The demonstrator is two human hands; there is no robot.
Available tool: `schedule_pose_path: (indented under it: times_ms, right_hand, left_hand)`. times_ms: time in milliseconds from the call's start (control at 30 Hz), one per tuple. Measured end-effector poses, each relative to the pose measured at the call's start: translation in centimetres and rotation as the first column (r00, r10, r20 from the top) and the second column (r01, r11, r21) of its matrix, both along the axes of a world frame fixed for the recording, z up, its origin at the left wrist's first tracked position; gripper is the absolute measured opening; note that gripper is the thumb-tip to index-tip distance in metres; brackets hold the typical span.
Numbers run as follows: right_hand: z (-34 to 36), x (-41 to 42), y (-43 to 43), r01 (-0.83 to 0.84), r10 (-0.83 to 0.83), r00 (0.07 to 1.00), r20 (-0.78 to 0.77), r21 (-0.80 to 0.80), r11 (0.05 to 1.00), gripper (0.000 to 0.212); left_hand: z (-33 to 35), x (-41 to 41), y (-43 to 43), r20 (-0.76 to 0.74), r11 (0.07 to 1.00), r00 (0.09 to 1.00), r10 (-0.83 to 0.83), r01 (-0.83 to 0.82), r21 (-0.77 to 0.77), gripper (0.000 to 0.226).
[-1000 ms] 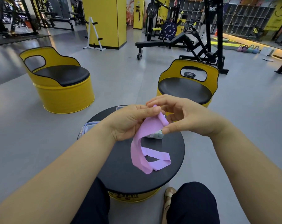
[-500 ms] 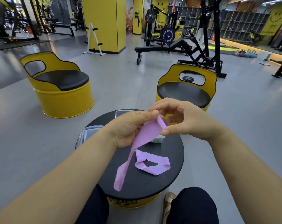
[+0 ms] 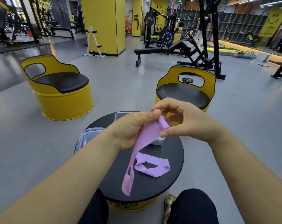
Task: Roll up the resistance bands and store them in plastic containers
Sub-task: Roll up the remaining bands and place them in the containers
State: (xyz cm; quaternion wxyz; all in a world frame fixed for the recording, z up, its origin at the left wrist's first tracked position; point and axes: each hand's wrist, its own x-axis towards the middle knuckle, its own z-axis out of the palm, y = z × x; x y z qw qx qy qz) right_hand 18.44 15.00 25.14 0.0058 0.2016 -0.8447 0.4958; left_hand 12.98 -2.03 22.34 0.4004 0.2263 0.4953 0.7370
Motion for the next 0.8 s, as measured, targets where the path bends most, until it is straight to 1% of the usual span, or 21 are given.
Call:
schedule_pose_path:
  times_ms: [100, 167, 267, 300, 400, 500, 533, 567, 633, 700, 733, 800]
  right_hand:
    - [-0.3, -0.1, 0.3, -0.018, 0.017, 0.999, 0.04, 0.005, 1.0, 0.053]
    - [-0.4, -0.1, 0.4, -0.022, 0.021, 0.999, 0.032, 0.005, 1.0, 0.051]
    - [-0.5, 0.0, 0.5, -0.015, 0.015, 1.0, 0.009, -0.016, 1.0, 0.047]
    - [-0.5, 0.0, 0.5, -0.015, 0.015, 1.0, 0.002, -0.017, 1.0, 0.048]
    - [-0.5, 0.0, 0.5, -0.023, 0.023, 1.0, 0.013, -0.023, 0.999, 0.049]
    - [-0.6, 0.0, 0.5, -0.036, 0.036, 0.999, 0.04, 0.004, 0.999, 0.052]
    - [-0.6, 0.1, 0.5, -0.037, 0.037, 0.999, 0.036, 0.011, 0.999, 0.051]
    - [-0.7, 0.1, 0.5, -0.036, 0.035, 0.999, 0.025, 0.012, 0.999, 0.05]
    - [-0.7, 0.2, 0.4, -0.031, 0.031, 1.0, 0.0, -0.019, 0.999, 0.044]
    - [-0.8, 0.3, 0.2, -0.029, 0.027, 0.999, -0.033, -0.079, 0.996, 0.033]
    - [-0.7, 0.3, 0.2, -0.027, 0.023, 0.999, -0.04, -0.1, 0.995, 0.03]
    - [-0.6, 0.3, 0.3, -0.028, 0.028, 1.0, -0.005, -0.099, 0.995, 0.038]
  left_hand:
    - [0.0, 0.0, 0.1, -0.02, 0.999, 0.999, 0.033, -0.033, -0.02, 0.027]
    - [-0.1, -0.1, 0.1, -0.052, 0.999, 0.998, 0.029, -0.031, -0.043, 0.028]
    - [-0.4, -0.3, 0.0, -0.073, 0.999, 0.997, -0.01, 0.008, -0.032, 0.041]
    - [-0.4, -0.3, 0.0, -0.071, 1.0, 0.997, -0.016, 0.014, -0.029, 0.042]
    - [-0.3, -0.2, -0.2, -0.076, 0.999, 0.997, -0.03, 0.029, -0.016, 0.037]
    - [-0.5, -0.2, -0.2, -0.094, 0.998, 0.996, 0.001, -0.006, -0.06, 0.047]
    - [-0.6, -0.3, -0.2, -0.101, 0.997, 0.995, 0.006, -0.014, -0.07, 0.046]
    - [-0.5, -0.1, -0.3, -0.103, 0.996, 0.995, 0.013, -0.022, -0.087, 0.039]
    - [-0.3, 0.4, -0.1, -0.12, 0.991, 0.992, 0.034, -0.049, -0.123, 0.017]
    - [0.0, 0.9, 0.2, -0.147, 0.986, 0.988, 0.044, -0.066, -0.151, 0.018]
    - [0.0, 1.1, 0.4, -0.163, 0.986, 0.986, 0.043, -0.068, -0.154, 0.019]
    - [0.2, 1.3, 0.3, -0.161, 0.986, 0.984, 0.077, -0.099, -0.134, 0.023]
